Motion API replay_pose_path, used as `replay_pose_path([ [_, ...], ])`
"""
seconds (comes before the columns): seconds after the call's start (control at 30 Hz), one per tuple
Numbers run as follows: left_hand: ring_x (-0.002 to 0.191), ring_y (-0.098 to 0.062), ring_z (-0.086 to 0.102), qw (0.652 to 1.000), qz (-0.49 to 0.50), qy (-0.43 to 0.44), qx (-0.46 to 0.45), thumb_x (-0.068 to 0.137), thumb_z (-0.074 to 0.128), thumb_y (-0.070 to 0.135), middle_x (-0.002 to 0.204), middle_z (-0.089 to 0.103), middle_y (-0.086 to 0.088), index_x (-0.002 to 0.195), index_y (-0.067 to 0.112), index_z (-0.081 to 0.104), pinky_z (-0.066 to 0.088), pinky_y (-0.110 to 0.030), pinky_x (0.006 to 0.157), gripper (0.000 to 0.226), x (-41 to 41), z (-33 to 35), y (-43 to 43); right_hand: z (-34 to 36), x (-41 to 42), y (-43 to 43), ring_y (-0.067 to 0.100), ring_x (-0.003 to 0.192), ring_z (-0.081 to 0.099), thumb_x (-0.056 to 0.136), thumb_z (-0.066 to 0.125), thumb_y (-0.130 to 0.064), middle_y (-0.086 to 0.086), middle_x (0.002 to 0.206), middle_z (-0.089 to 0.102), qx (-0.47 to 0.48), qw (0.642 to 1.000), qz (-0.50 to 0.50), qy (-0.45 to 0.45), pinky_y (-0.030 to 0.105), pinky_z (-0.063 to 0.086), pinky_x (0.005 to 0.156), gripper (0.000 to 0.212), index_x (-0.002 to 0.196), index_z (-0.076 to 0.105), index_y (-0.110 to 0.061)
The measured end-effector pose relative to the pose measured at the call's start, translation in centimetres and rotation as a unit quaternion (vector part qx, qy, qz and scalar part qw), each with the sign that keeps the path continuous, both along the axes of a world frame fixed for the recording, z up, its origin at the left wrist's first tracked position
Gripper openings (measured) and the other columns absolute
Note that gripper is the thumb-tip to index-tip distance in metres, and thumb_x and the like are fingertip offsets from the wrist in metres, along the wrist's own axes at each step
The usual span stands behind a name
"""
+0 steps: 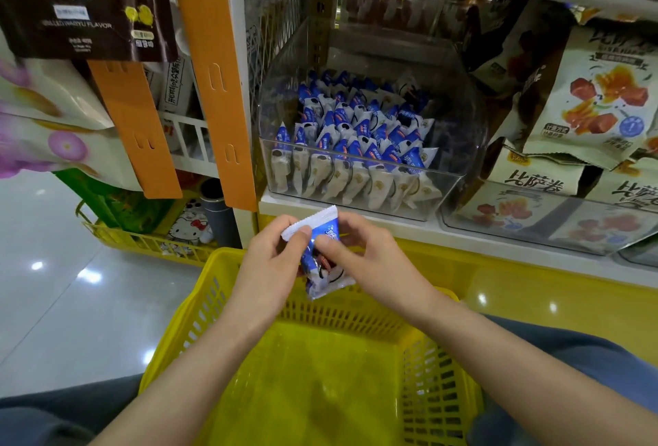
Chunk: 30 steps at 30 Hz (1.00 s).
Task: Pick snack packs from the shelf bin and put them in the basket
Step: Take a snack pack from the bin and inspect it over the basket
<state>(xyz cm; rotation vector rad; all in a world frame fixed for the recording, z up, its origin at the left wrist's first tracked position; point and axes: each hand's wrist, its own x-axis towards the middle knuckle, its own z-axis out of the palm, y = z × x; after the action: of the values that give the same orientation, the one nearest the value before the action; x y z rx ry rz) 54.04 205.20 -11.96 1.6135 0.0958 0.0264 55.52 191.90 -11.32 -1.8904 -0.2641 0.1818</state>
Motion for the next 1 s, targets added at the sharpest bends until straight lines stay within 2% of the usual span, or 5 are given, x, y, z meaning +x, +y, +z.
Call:
replay_pose_path([
  [0.17, 0.066, -0.010, 0.065, 1.000, -0.005, 0.018, -0.024, 0.094, 0.047, 0.017, 0.068, 0.060, -0.002, 0.079, 0.010, 0.055, 0.056, -0.029, 0.061, 0.018, -0.2, 0.2, -0.2, 0.4, 0.1, -0.4, 0.007, 0.079, 0.062, 0.089, 0.060, -0.014, -0.002, 0.085, 0.068, 0.005, 0.999, -0.030, -0.046, 0.035, 0.054, 0.079, 0.004, 0.089, 0.063, -0.017],
  [0.37, 0.065, -0.010, 0.063, 0.997, 0.000, 0.053, -0.059, 0.094, 0.047, 0.020, 0.073, 0.060, -0.010, 0.081, 0.007, 0.053, 0.053, -0.025, 0.056, 0.020, -0.1, 0.3, -0.2, 0.2, -0.1, -0.8, 0.009, 0.081, 0.056, 0.092, 0.055, -0.022, -0.006, 0.088, 0.059, -0.168, 0.950, 0.022, -0.261, 0.030, 0.049, 0.071, 0.009, 0.094, 0.061, -0.015],
  [0.5, 0.070, -0.019, 0.065, 0.996, 0.032, 0.048, -0.067, 0.095, 0.047, 0.022, 0.073, 0.063, -0.010, 0.077, 0.010, 0.053, 0.054, -0.036, 0.064, 0.023, 0.0, 0.0, 0.3, 0.4, 0.0, -0.3, 0.002, 0.079, 0.059, 0.092, 0.055, -0.027, -0.009, 0.090, 0.062, -0.079, 0.991, -0.005, -0.105, 0.025, 0.053, 0.070, 0.013, 0.104, 0.058, -0.022],
  [0.63, 0.068, -0.014, 0.065, 0.984, 0.114, 0.037, -0.128, 0.096, 0.046, 0.019, 0.074, 0.063, -0.008, 0.074, 0.012, 0.050, 0.056, -0.024, 0.056, 0.024, 0.5, -0.3, 0.8, 0.3, 0.1, 0.3, 0.016, 0.076, 0.064, 0.085, 0.064, -0.018, 0.009, 0.109, 0.065, -0.008, 0.993, 0.015, 0.114, 0.024, 0.054, 0.064, 0.038, 0.119, 0.049, -0.011],
  [1.0, 0.077, -0.013, 0.066, 0.995, 0.015, 0.059, -0.084, 0.089, 0.053, 0.000, 0.087, 0.070, -0.005, 0.105, 0.013, 0.053, 0.053, -0.021, 0.068, 0.020, 0.5, -1.0, -0.2, 1.3, 1.6, -1.6, 0.005, 0.071, 0.063, 0.088, 0.060, -0.010, 0.002, 0.083, 0.070, 0.138, 0.980, -0.127, 0.070, 0.019, 0.053, 0.069, 0.011, 0.086, 0.065, -0.020],
])
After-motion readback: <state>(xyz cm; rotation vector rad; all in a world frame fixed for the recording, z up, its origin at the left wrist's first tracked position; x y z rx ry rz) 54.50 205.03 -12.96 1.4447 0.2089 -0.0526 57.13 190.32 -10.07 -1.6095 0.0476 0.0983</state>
